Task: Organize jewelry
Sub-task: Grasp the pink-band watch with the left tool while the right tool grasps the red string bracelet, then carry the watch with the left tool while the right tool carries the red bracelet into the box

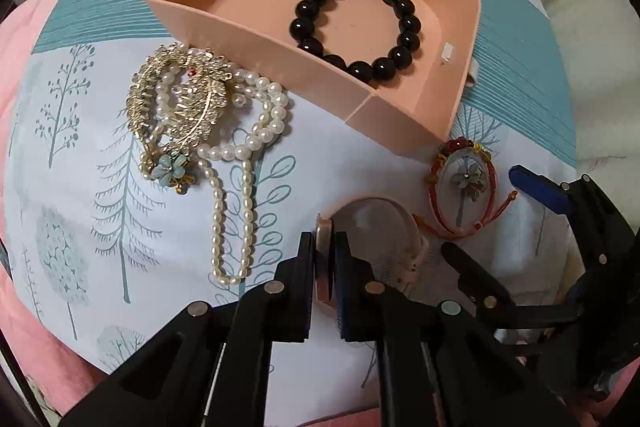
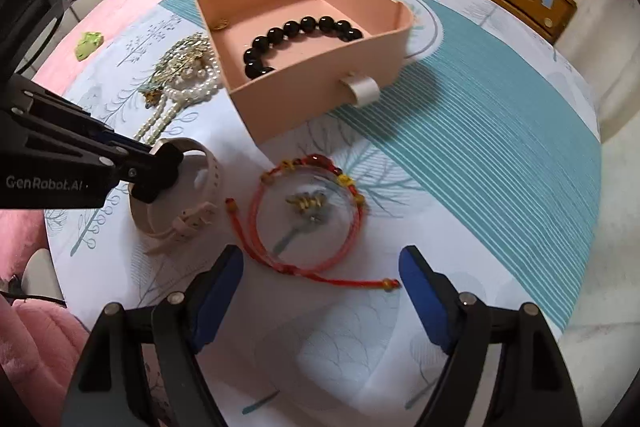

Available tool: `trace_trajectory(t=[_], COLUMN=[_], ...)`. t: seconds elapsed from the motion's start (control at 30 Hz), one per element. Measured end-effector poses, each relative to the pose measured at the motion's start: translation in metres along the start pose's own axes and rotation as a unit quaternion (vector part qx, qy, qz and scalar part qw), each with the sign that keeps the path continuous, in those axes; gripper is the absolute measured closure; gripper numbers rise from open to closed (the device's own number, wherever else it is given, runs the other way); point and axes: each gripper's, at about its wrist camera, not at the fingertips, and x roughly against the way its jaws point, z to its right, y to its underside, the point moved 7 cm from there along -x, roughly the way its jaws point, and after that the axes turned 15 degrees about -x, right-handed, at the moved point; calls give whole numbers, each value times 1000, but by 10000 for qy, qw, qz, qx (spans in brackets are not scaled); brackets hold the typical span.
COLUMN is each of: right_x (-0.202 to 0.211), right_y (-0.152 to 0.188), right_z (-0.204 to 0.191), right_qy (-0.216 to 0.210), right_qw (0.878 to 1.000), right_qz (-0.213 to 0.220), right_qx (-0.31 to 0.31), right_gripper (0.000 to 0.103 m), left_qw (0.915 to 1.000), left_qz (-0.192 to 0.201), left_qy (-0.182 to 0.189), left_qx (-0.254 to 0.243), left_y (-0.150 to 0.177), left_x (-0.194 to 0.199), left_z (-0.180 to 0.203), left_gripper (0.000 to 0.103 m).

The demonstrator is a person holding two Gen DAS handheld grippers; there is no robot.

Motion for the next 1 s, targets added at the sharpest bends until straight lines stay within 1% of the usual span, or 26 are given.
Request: trace_trajectory(t=[0.07, 0.2, 0.33, 0.4, 0.43, 0.5, 0.53, 0.6, 0.77, 0.8, 0.93, 1.0], right_x=[-2, -5, -8, -8, -8, -6, -6, -6, -6, -5, 10, 18], right_y=[-1, -7, -13, -13, -14, -17, -18, -20, -23, -25, -33, -36], right_z=[-3, -7, -12, -13, -14, -15, -16, -16, -14, -12, -3, -2], right_qy=[78, 48, 22, -16, -35, -47, -51, -78, -142, -199, -508, -628], right_qw=[9999, 9998, 9996, 9993, 9992, 9991, 9992, 9994, 9992, 9983, 9894, 9860], right_qz=[69, 183, 281, 332, 354, 393, 365, 344, 255, 230, 338, 347], right_qx=[107, 99, 99, 140, 156, 151, 138, 63, -280, -498, -1315, -1508], right_gripper=[22, 22, 22, 22, 24, 36, 40, 40, 41, 41, 41, 41], left_qw=[9999, 9995, 9991, 9989, 9989, 9990, 9991, 9992, 9997, 9997, 9994, 9992], left_qz=[19, 14, 53, 10, -26, -17, -6, -22, -70, -61, -58, -48], left_qy=[43, 134, 70, 69, 61, 25, -57, -131, -184, -198, -303, -285], left_qx=[104, 299, 421, 458, 474, 450, 420, 381, 164, 112, -157, -264], left_y=[5, 10, 18, 22, 24, 25, 25, 27, 25, 23, 19, 17], left_x=[4, 9, 18, 21, 24, 29, 33, 38, 53, 60, 76, 85], left_z=[-2, -9, -15, -18, -19, -20, -20, -23, -25, -34, -37, -41], left_gripper=[96, 96, 96, 96, 96, 96, 96, 96, 96, 96, 96, 96])
